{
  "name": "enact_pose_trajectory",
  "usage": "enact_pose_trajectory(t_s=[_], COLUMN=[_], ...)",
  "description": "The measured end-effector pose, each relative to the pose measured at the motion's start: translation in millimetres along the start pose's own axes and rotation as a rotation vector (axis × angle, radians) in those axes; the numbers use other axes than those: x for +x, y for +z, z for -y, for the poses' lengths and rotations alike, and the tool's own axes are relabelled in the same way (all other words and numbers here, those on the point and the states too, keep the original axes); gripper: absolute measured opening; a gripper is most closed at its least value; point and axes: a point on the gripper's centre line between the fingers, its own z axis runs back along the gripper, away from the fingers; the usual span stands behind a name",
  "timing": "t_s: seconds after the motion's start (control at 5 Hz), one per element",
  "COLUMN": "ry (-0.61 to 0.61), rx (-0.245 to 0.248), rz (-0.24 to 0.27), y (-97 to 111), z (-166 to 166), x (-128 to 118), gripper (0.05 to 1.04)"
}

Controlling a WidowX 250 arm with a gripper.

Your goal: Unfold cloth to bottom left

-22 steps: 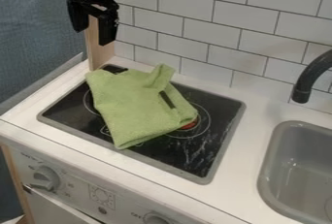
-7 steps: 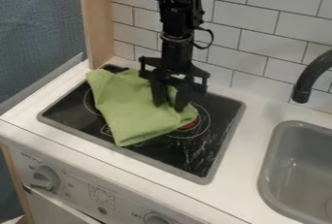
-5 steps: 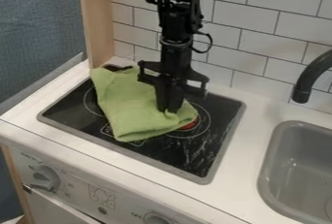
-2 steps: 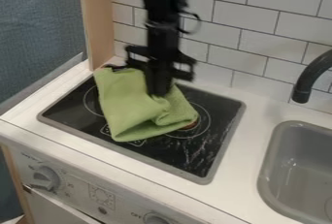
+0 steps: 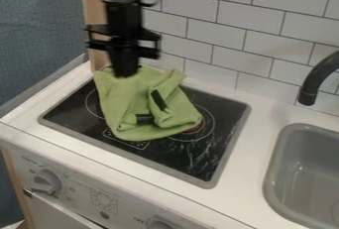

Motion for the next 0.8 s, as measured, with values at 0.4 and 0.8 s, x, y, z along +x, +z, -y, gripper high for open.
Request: enact_pose_trajectory(t_s=[0.4,0.8], ry=[0.093,0.166], rx=[0.055,0.115], rz=[-0.033,-0.078], y=[-4.5,-19.4], z=[-49.5,-75.9], x=[-25.6,-52.7], gripper=[0.050,0.050])
